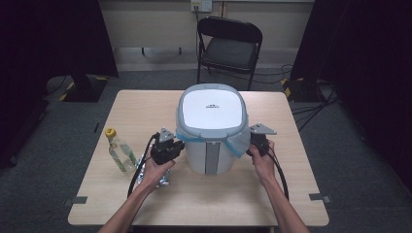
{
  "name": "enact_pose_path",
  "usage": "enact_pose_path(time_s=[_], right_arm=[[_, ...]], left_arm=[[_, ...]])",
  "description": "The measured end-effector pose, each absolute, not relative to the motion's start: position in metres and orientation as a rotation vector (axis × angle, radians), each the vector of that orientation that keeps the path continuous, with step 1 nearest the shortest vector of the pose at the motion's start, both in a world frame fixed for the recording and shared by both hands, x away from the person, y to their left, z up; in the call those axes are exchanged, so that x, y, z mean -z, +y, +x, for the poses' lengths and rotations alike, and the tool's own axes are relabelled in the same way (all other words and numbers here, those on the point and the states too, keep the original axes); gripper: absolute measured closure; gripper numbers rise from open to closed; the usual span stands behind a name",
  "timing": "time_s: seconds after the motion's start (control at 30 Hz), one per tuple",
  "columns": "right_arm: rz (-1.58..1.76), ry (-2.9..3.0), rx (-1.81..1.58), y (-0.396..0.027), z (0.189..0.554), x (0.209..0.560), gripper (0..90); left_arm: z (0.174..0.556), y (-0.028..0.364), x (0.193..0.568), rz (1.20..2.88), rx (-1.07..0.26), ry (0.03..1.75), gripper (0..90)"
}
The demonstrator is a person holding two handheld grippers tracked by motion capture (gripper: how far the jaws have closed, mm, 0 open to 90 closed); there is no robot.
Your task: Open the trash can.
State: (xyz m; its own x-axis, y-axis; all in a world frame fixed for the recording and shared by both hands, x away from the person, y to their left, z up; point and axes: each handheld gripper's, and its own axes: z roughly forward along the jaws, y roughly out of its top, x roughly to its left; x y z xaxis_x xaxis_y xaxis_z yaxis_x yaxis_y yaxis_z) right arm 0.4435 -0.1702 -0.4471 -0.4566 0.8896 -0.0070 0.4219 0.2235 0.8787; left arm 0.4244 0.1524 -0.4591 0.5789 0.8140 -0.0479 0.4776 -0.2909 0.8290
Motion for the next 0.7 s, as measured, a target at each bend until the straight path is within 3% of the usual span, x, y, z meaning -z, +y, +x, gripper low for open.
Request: enact_pose_path(time_s=[0.23, 0.27, 0.3, 0.33, 0.4, 0.43, 0.47, 0.7], right_arm=[[1.208, 1.999, -1.162, -0.172, 0.429, 0.447, 70.2], [1.208, 2.006, -1.145, -0.172, 0.427, 0.446, 64.4], [1.208, 2.006, -1.145, -0.172, 0.427, 0.446, 64.4], [1.205, 2.004, -1.129, -0.172, 0.428, 0.446, 57.8], [1.24, 1.981, -1.095, -0.179, 0.432, 0.446, 35.7], [1.24, 1.981, -1.095, -0.179, 0.432, 0.446, 35.7], [1.251, 1.979, -1.04, -0.179, 0.432, 0.449, 30.0], [1.319, 1.981, -0.981, -0.19, 0.418, 0.462, 26.0]], left_arm=[[0.411, 0.161, 0.46, 1.937, -0.483, 1.009, 69.1], [0.412, 0.162, 0.46, 1.936, -0.488, 1.016, 65.0], [0.412, 0.162, 0.46, 1.936, -0.488, 1.016, 61.4], [0.414, 0.165, 0.459, 1.931, -0.477, 1.028, 61.4], [0.419, 0.17, 0.46, 1.888, -0.435, 1.061, 49.9], [0.419, 0.17, 0.46, 1.888, -0.435, 1.061, 48.7], [0.42, 0.171, 0.46, 1.874, -0.409, 1.074, 48.0], [0.412, 0.173, 0.455, 1.891, -0.405, 1.031, 48.9]])
